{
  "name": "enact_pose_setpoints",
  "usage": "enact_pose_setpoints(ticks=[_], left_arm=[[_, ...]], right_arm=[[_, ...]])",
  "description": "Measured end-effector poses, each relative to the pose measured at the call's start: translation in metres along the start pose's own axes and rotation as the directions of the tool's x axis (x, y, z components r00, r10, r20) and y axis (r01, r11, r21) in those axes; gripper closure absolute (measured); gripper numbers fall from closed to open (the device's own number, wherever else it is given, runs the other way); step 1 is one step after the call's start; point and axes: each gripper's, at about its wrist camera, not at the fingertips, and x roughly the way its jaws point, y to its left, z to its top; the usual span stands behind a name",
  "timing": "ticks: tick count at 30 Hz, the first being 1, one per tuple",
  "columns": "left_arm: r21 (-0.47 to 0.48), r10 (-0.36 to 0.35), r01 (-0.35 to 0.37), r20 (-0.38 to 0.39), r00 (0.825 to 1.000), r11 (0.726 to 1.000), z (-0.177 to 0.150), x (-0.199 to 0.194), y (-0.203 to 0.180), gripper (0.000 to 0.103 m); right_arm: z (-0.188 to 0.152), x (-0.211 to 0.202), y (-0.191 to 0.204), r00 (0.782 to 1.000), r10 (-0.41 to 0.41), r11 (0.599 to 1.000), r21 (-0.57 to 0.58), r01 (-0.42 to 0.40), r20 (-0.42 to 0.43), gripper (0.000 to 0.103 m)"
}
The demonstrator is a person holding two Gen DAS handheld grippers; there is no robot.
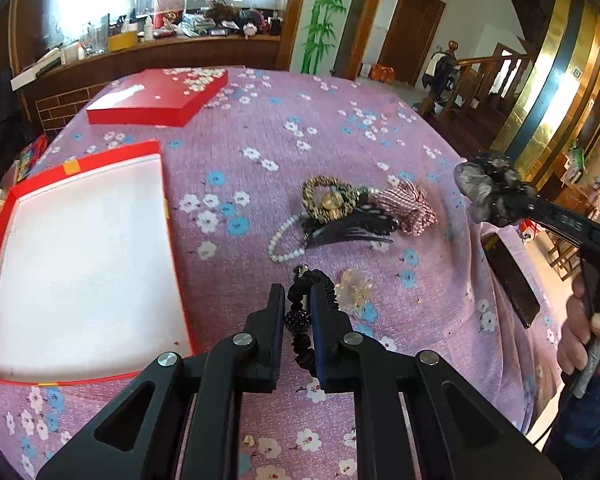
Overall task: Organize jewelry
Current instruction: 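Grasp the black beaded bracelet with the left tool while the right tool grasps the black sheer scrunchie, then carry both items over the red box and open both tools to drop them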
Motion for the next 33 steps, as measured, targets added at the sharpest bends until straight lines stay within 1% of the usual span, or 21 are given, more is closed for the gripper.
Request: enact_pose_setpoints(ticks=[2,4,8,13,17,23,28,31,33], left_arm=[[-0.005,0.008,-0.008,0.013,1.0,1.0,0.001,-0.007,0.005,0.091],[-0.017,0.024,-0.024,0.028,0.999,1.0,0.001,-0.015,0.014,0.091],[-0.047,0.059,-0.056,0.055,0.997,0.997,0.003,-0.03,0.035,0.091],[-0.098,0.112,-0.104,0.083,0.99,0.99,0.006,-0.049,0.076,0.091],[-0.143,0.159,-0.145,0.091,0.983,0.979,0.012,-0.059,0.112,0.091],[-0.194,0.232,-0.217,0.062,0.971,0.957,0.026,-0.053,0.171,0.091],[-0.212,0.253,-0.241,0.031,0.967,0.947,0.044,-0.036,0.21,0.091],[-0.216,0.261,-0.252,0.016,0.965,0.944,0.058,-0.021,0.229,0.091],[-0.218,0.254,-0.247,0.005,0.967,0.944,0.066,-0.01,0.239,0.091]], right_arm=[[-0.001,-0.008,0.012,0.999,0.039,0.999,-0.019,-0.039,0.006,0.083],[-0.002,-0.012,0.031,0.998,0.062,0.997,-0.057,-0.061,0.008,0.083],[-0.007,-0.007,0.074,0.995,0.102,0.984,-0.147,-0.104,-0.021,0.083],[-0.015,0.002,0.134,0.985,0.155,0.954,-0.249,-0.169,-0.073,0.082],[-0.018,0.014,0.178,0.974,0.197,0.928,-0.3,-0.221,-0.11,0.082],[-0.014,0.045,0.248,0.953,0.24,0.893,-0.343,-0.291,-0.183,0.081],[-0.007,0.081,0.311,0.941,0.251,0.862,-0.388,-0.325,-0.228,0.081],[-0.004,0.107,0.339,0.938,0.237,0.857,-0.399,-0.325,-0.254,0.081],[-0.001,0.125,0.353,0.937,0.227,0.861,-0.396,-0.32,-0.265,0.081]])
